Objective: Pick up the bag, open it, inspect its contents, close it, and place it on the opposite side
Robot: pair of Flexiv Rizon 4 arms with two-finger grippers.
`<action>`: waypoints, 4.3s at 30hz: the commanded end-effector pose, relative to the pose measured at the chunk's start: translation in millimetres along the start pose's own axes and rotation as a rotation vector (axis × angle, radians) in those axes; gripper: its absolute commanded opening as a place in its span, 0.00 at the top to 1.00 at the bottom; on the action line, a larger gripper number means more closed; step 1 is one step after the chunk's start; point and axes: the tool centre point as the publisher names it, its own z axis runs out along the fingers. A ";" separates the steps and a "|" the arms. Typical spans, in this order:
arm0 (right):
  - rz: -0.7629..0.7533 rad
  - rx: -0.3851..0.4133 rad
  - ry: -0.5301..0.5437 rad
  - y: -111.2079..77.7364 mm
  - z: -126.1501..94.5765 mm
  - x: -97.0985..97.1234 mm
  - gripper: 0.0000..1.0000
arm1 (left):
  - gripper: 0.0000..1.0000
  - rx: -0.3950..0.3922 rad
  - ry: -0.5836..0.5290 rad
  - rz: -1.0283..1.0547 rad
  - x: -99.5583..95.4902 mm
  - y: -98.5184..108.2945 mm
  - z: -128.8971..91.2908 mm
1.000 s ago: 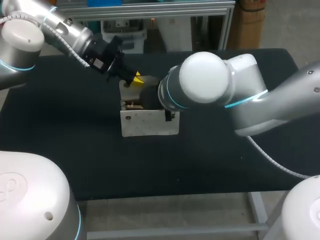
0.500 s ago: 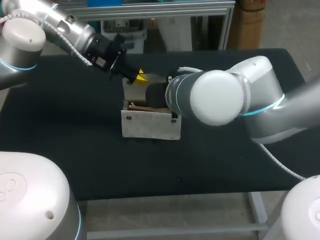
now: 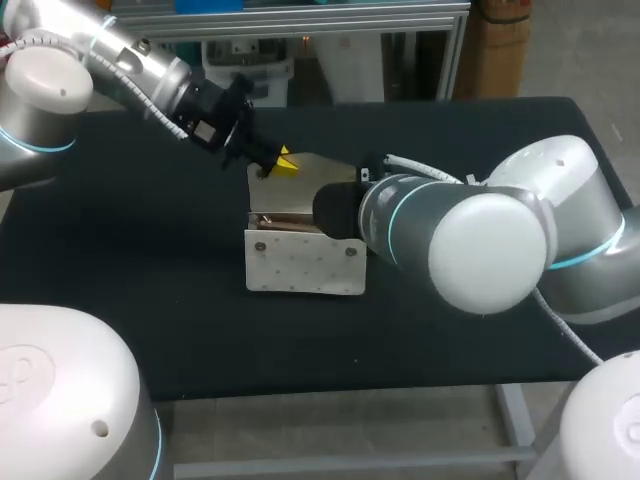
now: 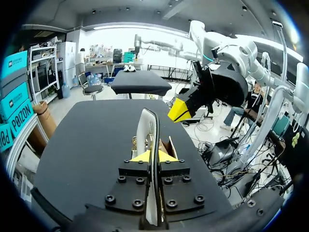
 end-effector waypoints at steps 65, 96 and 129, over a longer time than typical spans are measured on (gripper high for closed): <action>-0.032 -0.044 0.208 -6.5 65.5 88.9 0.69 | 1.00 -0.055 -0.356 0.166 -66.3 94.4 45.7; -0.091 -0.060 0.163 -18.9 81.7 126.5 0.46 | 1.00 -0.074 -0.253 0.195 -75.0 104.4 55.7; -0.041 0.025 0.134 -17.9 110.4 125.4 1.00 | 1.00 -0.099 -0.207 0.277 -62.8 113.2 56.8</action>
